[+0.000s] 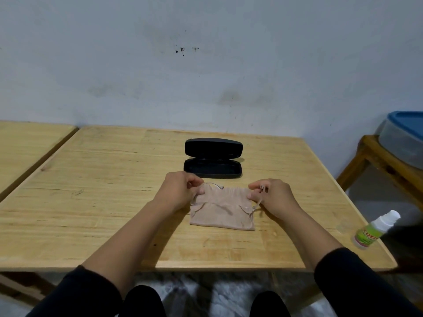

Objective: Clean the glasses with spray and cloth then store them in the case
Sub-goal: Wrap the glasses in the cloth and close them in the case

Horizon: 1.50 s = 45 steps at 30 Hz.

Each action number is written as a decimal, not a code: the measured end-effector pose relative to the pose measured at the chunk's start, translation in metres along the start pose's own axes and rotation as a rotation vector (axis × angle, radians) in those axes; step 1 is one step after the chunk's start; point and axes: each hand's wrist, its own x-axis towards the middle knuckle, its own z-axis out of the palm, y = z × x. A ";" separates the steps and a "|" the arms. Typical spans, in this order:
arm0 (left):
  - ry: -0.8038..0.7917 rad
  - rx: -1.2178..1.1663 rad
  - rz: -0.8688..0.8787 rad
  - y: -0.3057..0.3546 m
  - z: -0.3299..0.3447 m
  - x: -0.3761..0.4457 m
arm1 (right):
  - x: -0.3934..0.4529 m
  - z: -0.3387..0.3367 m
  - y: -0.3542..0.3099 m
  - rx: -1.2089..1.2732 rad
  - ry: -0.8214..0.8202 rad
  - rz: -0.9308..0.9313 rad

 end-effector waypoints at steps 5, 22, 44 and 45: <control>-0.012 -0.057 0.035 -0.007 0.006 0.005 | 0.006 0.003 0.003 -0.065 -0.051 -0.087; -0.284 -0.312 0.227 -0.019 -0.013 -0.013 | -0.007 -0.010 0.010 0.470 -0.320 -0.042; 0.213 -0.044 0.164 -0.008 0.008 -0.092 | -0.092 0.012 0.007 -0.024 0.334 -0.241; 0.212 0.000 0.165 -0.007 0.009 -0.091 | -0.091 0.016 0.007 -0.101 0.336 -0.296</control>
